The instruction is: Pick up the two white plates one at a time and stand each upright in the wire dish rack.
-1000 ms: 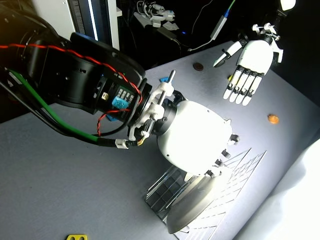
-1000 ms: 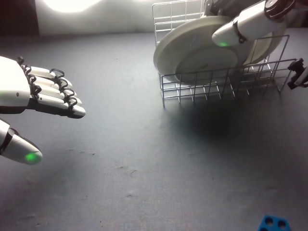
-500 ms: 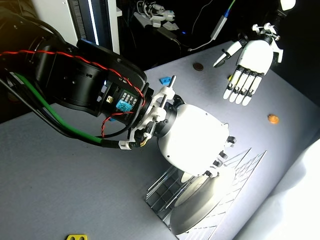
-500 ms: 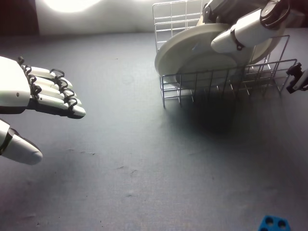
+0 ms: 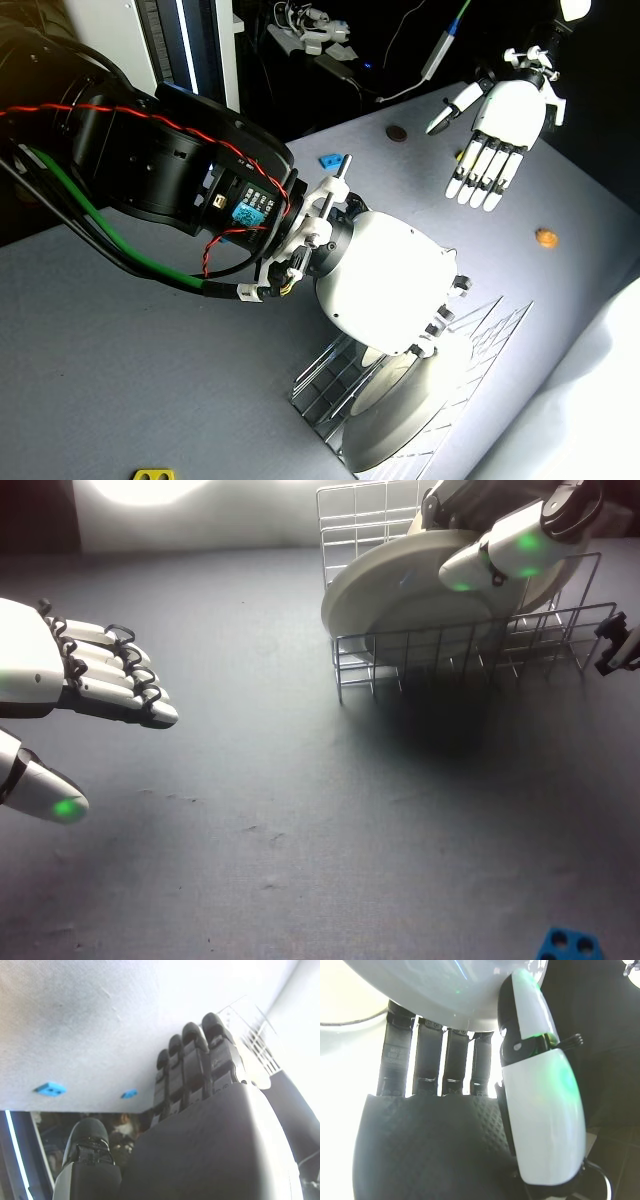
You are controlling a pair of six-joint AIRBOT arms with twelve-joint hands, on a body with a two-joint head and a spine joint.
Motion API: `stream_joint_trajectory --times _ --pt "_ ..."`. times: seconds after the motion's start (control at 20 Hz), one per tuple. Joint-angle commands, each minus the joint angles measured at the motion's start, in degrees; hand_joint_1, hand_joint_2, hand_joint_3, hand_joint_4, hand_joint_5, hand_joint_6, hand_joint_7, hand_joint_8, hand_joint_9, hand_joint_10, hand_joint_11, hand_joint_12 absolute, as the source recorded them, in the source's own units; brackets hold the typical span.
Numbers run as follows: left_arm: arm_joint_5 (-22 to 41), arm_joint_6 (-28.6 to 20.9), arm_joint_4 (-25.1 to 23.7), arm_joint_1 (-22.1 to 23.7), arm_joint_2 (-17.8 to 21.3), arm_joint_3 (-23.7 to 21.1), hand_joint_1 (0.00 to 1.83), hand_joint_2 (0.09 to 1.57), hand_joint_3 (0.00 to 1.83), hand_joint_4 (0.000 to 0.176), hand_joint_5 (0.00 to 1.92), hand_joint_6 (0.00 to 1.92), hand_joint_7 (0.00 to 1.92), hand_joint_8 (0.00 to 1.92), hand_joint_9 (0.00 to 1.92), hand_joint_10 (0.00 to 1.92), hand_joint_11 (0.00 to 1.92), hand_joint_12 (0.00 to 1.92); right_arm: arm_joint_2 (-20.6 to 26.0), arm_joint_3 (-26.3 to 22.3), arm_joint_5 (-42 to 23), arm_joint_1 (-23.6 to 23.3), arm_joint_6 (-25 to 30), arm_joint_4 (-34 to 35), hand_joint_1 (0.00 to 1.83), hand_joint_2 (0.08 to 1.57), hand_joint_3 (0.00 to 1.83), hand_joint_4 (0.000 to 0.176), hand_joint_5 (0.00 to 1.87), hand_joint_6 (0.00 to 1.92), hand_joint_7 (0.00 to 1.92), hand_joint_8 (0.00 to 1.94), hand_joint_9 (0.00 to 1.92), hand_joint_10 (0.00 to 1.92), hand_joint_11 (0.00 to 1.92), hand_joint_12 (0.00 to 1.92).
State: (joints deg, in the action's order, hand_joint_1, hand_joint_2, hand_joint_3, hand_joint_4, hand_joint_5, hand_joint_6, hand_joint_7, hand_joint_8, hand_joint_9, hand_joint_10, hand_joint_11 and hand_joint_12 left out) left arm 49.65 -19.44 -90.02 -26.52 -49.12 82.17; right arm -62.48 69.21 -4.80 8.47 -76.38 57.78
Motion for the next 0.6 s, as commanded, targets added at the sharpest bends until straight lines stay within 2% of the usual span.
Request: stream_joint_trajectory --times 0.0,0.1,0.15,0.2,0.3,0.4,0.55 --pt "1.3 -0.05 3.08 0.85 0.36 -0.08 0.0 1.15 0.0 0.0 0.14 0.0 0.17 0.0 0.14 0.0 0.0 0.26 0.25 0.2 -4.41 -0.56 0.58 -0.14 1.11 1.18 0.0 0.0 0.83 1.2 0.81 0.57 0.67 0.75 0.34 1.53" --pt "1.3 -0.05 2.96 0.85 0.36 -0.18 0.0 1.15 0.0 0.0 0.15 0.0 0.18 0.0 0.14 0.0 0.0 0.27 0.25 0.2 -4.43 -0.57 0.58 -0.22 1.1 1.18 0.0 0.0 0.83 1.21 0.84 0.41 0.64 0.74 0.29 1.53" --pt "1.3 -0.05 2.95 0.85 0.36 -0.2 0.0 1.15 0.0 0.0 0.14 0.0 0.17 0.0 0.15 0.0 0.0 0.27 0.25 0.2 -4.44 -0.57 0.58 -0.23 1.12 1.09 0.0 0.0 0.67 0.83 0.83 0.38 0.6 0.75 0.26 1.52" --pt "1.3 -0.05 2.95 0.85 0.36 -0.22 0.0 1.15 0.0 0.0 0.14 0.0 0.17 0.0 0.14 0.0 0.0 0.27 0.25 0.19 -4.44 -0.57 0.58 -0.23 1.11 1.08 0.0 0.0 0.64 0.67 0.79 0.36 0.56 0.75 0.21 1.53" --pt "1.3 -0.05 2.88 0.85 0.36 -0.23 0.0 1.15 0.0 0.0 0.15 0.01 0.17 0.01 0.13 0.0 0.0 0.23 0.24 0.19 -4.45 -0.58 0.58 -0.25 1.11 1.06 0.0 0.0 0.64 0.57 0.76 0.35 0.51 0.77 0.15 1.54" --pt "1.31 -0.05 2.85 0.86 0.36 -0.27 0.0 1.15 0.0 0.0 0.15 0.01 0.17 0.01 0.14 0.01 0.0 0.23 0.23 0.18 -4.45 -0.59 0.58 -0.29 1.11 1.05 0.0 0.0 0.64 0.56 0.75 0.35 0.49 0.77 0.13 1.54" --pt "1.4 -0.05 2.85 0.86 0.36 -0.37 0.0 1.15 0.0 0.0 0.15 0.0 0.17 0.0 0.15 0.0 0.0 0.24 0.21 0.17 -4.45 -0.65 0.58 -0.3 1.08 1.05 0.0 0.0 0.51 0.52 0.62 0.37 0.36 0.82 0.01 1.54"
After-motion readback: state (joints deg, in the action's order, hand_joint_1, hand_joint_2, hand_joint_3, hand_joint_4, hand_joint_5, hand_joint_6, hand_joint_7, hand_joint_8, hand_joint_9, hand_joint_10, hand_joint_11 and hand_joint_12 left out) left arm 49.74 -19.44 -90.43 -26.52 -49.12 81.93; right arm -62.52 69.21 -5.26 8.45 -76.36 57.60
